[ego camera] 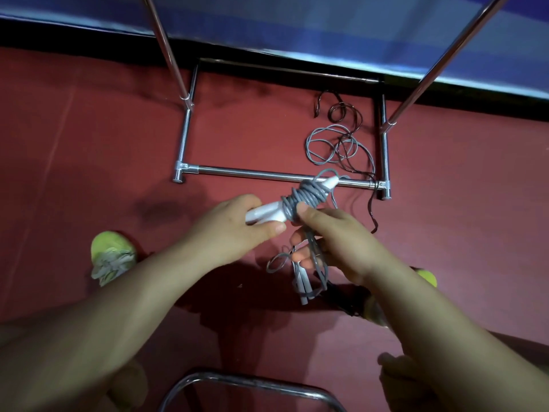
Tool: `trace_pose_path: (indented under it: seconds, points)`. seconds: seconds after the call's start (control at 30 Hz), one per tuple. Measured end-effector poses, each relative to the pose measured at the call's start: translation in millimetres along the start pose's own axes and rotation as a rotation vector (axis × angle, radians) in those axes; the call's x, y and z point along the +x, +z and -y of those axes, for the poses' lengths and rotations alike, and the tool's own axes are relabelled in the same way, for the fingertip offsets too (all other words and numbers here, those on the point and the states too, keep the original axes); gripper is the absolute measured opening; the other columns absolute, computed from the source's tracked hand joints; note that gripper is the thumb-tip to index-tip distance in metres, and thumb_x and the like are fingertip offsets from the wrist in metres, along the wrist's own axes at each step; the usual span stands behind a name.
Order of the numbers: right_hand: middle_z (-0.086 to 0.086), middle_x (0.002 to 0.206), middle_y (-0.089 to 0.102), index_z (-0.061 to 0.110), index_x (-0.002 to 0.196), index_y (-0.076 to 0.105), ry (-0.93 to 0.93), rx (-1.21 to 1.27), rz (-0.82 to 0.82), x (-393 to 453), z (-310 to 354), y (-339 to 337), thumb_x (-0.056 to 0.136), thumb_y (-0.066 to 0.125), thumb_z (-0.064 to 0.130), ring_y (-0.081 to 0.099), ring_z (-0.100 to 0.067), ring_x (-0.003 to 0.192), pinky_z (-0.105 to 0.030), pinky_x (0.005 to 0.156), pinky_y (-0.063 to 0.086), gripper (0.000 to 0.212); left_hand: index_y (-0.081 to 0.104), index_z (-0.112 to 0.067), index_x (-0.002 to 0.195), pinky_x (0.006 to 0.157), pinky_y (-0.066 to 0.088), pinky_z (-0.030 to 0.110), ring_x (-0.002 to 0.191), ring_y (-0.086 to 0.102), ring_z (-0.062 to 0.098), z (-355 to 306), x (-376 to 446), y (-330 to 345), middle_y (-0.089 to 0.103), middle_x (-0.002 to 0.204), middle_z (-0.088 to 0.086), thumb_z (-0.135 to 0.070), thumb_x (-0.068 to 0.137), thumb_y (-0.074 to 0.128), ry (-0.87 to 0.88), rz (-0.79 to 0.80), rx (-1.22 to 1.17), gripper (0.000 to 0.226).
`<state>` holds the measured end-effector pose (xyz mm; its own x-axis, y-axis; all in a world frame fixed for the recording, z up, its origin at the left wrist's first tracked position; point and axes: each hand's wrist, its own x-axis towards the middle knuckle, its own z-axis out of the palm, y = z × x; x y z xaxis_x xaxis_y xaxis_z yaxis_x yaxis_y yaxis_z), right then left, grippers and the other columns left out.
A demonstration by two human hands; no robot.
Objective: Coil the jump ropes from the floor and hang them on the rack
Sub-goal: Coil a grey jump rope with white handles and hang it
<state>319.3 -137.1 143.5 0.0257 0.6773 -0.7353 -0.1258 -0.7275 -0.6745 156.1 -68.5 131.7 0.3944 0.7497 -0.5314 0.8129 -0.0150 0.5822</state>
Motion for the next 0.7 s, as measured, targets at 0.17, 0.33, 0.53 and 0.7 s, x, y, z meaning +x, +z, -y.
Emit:
trace_pose_path:
  seconds: [0.17,0.33,0.53,0.7]
  points:
    - [-0.008,0.075,0.059,0.009,0.091,0.06,-0.056,-0.05,-0.061,1,-4,3,0.091,0.056,0.042,0.061,-0.016,0.051,-0.025,0.048,0.048,0.033,0.053,-0.02,0.088,0.056,0.032,0.03,0.068,0.051,0.014,0,-1,2,0.056,0.08,-0.004,-0.056,0.071,0.069,-0.003,0.042,0.042,0.043]
    - [-0.009,0.068,0.051,0.009,0.077,0.054,-0.186,-0.054,-0.095,0,1,3,0.095,0.054,0.033,0.051,-0.012,0.044,-0.031,0.053,0.048,0.031,0.058,-0.018,0.086,0.064,0.042,0.03,0.065,0.049,0.009,-2,1,1,0.054,0.073,-0.008,-0.061,0.06,0.073,-0.05,0.21,-0.306,0.053]
    - [0.004,0.057,0.049,0.017,0.074,0.055,-0.466,-0.116,-0.072,-6,0,2,0.086,0.05,0.033,0.046,-0.012,0.048,-0.023,0.048,0.04,0.021,0.069,-0.011,0.103,0.078,0.05,0.043,0.086,0.07,0.027,-3,1,-18,0.072,0.094,0.013,-0.076,0.064,0.03,-0.285,0.643,-0.844,0.085]
    - [0.001,0.057,0.051,0.023,0.074,0.061,-0.557,0.106,0.184,-8,0,0,0.09,0.05,0.029,0.043,-0.016,0.052,-0.023,0.05,0.037,0.021,0.07,-0.001,0.107,0.065,0.054,0.034,0.066,0.066,0.025,7,-2,-10,0.069,0.086,0.018,-0.078,0.071,0.045,-0.128,1.098,-1.173,0.089]
